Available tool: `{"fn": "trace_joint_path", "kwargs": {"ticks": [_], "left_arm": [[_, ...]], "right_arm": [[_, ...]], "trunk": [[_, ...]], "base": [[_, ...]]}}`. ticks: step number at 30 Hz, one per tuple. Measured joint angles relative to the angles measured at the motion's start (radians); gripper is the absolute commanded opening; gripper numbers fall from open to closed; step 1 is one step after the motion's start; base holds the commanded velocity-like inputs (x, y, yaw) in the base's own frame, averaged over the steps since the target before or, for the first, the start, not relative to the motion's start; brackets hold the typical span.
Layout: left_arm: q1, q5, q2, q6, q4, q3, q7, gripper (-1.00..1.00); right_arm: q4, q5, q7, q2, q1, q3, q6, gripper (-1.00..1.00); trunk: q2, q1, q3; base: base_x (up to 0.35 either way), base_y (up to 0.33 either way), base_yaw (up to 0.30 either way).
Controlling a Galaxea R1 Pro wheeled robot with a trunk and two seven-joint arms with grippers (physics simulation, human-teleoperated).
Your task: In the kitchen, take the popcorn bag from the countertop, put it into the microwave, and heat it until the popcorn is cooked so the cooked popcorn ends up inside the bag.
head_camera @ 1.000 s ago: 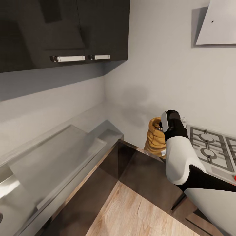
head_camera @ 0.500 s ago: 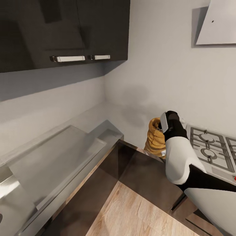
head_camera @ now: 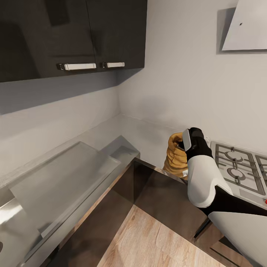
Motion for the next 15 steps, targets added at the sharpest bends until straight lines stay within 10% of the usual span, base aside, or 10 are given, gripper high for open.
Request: {"fn": "trace_joint_path", "kwargs": {"ticks": [15], "left_arm": [[0.000,0.000,0.000,0.000,0.000,0.000,0.000,1.00]], "right_arm": [[0.007,-0.019,0.003,0.001,0.000,-0.001,-0.001,1.00]], "trunk": [[0.000,0.000,0.000]], "base": [[0.000,0.000,0.000]]}}
